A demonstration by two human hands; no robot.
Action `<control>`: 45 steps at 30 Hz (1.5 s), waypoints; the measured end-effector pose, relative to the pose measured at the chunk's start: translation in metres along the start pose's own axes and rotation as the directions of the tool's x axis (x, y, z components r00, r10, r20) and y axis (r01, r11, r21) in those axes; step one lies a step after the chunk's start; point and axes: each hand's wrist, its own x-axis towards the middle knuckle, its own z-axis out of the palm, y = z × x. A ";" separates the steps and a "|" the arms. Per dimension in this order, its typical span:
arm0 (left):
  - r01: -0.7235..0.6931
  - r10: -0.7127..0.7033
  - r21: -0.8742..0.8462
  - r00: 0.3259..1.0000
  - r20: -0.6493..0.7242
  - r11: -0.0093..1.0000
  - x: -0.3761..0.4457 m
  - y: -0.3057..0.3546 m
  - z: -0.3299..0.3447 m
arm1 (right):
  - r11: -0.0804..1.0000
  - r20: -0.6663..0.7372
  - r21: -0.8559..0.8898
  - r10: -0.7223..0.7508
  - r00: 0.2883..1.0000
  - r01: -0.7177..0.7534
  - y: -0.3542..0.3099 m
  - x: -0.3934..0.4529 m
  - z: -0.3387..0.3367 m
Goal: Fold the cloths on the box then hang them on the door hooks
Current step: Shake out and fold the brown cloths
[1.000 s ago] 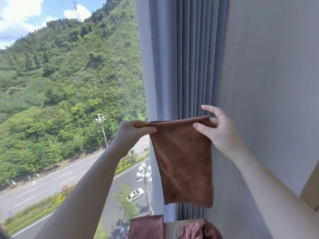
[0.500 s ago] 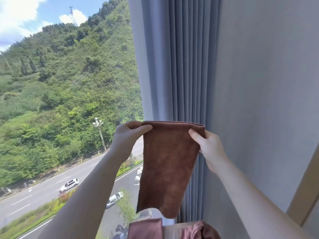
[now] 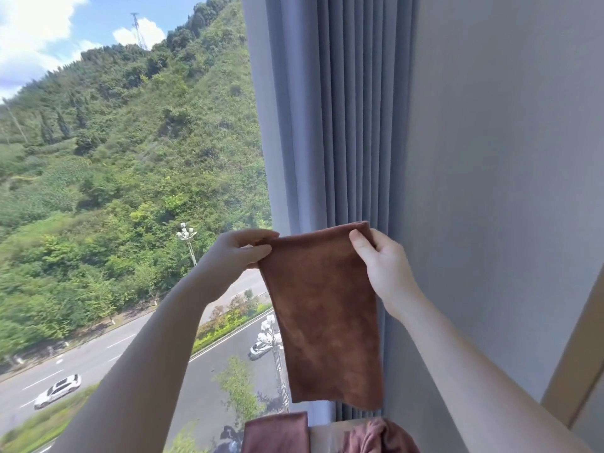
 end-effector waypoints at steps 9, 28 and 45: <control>-0.062 -0.050 0.406 0.965 0.259 0.912 -0.022 0.028 0.045 | 0.999 0.175 -0.040 0.001 0.985 0.006 -0.005 -0.009 0.011; -0.381 0.360 0.526 0.921 0.148 0.760 0.008 0.075 0.112 | 0.968 0.345 -0.193 0.222 0.912 -0.163 0.019 -0.002 -0.058; -0.411 0.425 0.634 0.894 0.141 0.655 0.016 0.106 0.071 | 0.772 0.424 -0.536 0.595 0.683 -0.341 0.096 -0.007 -0.052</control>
